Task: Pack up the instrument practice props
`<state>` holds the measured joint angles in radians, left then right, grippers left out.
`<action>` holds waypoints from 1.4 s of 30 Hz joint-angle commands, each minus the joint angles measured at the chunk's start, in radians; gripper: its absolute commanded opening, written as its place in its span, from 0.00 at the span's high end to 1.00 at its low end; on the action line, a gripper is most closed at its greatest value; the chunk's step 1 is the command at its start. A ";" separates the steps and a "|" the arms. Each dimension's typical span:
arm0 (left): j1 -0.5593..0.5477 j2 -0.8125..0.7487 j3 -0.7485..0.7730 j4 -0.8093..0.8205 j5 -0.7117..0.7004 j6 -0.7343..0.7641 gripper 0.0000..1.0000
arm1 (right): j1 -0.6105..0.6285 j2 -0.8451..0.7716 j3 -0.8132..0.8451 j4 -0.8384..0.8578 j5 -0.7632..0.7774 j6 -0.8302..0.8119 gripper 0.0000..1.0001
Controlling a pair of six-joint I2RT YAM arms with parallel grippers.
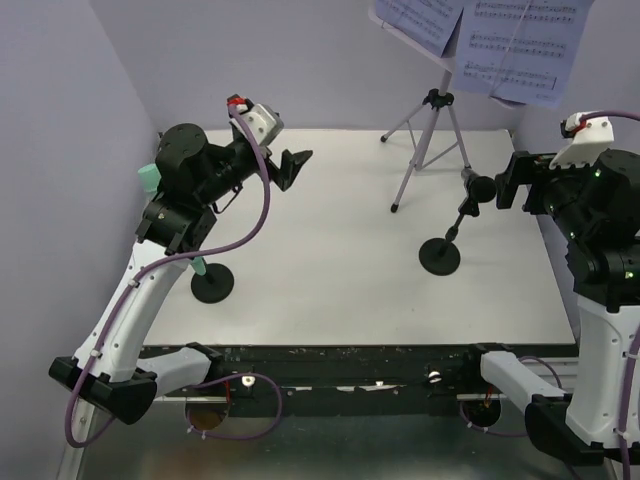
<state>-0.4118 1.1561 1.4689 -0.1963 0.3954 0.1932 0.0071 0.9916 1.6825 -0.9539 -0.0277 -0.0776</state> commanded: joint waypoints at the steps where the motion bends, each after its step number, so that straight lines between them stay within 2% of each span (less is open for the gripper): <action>1: -0.079 -0.006 -0.019 -0.034 0.069 0.054 0.01 | 0.001 -0.011 -0.052 -0.086 0.056 -0.022 0.00; 5: -0.114 -0.003 -0.045 -0.066 0.086 0.043 0.01 | -0.001 -0.063 -0.095 -0.088 -0.187 -0.119 0.00; 11: -0.153 -0.024 -0.120 -0.068 0.099 0.023 0.02 | -0.001 -0.015 -0.079 -0.100 -0.296 0.010 0.00; 23: -0.183 0.053 -0.140 -0.009 0.115 0.038 0.03 | 0.001 0.027 -0.046 -0.095 -0.342 0.045 0.00; 30: -0.199 0.089 -0.122 -0.003 0.114 0.048 0.03 | 0.001 0.050 -0.073 -0.085 -0.152 0.128 0.00; 42: -0.206 0.128 -0.117 0.023 0.114 0.066 0.04 | 0.010 0.111 -0.089 -0.080 -0.189 0.170 0.00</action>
<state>-0.6048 1.2709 1.3293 -0.2138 0.4839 0.2428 0.0074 1.0969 1.6077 -1.0336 -0.2150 0.0628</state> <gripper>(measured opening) 0.967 0.997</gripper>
